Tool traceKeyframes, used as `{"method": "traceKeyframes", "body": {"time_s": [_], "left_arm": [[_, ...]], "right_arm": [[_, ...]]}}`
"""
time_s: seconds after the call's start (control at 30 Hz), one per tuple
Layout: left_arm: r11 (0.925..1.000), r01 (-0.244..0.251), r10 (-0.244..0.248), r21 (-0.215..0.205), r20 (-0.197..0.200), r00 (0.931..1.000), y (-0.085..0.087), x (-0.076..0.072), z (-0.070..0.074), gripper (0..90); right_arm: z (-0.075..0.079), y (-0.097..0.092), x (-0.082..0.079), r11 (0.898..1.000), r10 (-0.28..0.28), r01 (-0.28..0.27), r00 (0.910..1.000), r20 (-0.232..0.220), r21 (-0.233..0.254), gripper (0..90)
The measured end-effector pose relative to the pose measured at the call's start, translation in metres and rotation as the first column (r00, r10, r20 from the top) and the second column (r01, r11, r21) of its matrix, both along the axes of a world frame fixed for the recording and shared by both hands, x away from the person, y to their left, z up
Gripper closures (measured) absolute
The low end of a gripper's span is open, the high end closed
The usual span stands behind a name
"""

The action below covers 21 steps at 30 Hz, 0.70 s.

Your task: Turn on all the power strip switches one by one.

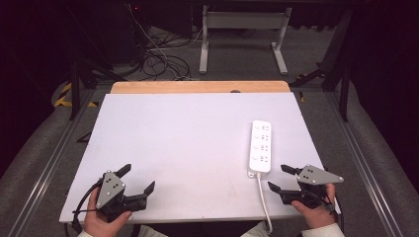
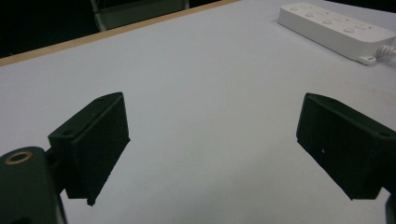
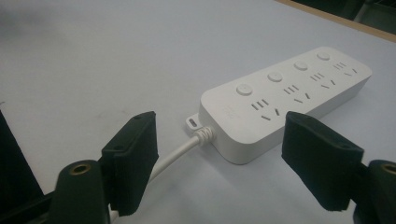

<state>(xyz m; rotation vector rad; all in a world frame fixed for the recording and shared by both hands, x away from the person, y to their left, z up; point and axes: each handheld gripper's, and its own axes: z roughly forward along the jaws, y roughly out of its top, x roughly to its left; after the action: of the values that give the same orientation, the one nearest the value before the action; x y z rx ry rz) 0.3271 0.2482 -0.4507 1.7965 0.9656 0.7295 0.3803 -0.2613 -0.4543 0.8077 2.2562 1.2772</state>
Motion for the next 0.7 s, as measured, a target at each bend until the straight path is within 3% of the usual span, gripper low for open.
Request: {"method": "traceKeyframes", "body": {"time_s": [0.23,0.43,0.7], "left_arm": [[0.9994,0.005,-0.005,0.034,0.019,0.9998,-0.0005,-0.0027,0.0021,11.3],[0.9995,0.008,-0.009,0.032,0.019,0.9998,-0.0001,-0.0033,0.0032,11.3],[0.998,0.002,-0.003,0.063,0.02,0.9998,-0.0001,-0.0035,0.0063,11.1]], "right_arm": [[0.0,0.0026,-0.0016,1.0,0.016,-0.015,0.9998,0.01,-0.013,27.6],[0.0011,0.0041,-0.0028,1.0,0.016,-0.016,0.9997,0.018,-0.021,27.7],[0.0051,0.0071,-0.0043,0.999,0.048,-0.048,0.9985,0.026,-0.019,34.5]]}}
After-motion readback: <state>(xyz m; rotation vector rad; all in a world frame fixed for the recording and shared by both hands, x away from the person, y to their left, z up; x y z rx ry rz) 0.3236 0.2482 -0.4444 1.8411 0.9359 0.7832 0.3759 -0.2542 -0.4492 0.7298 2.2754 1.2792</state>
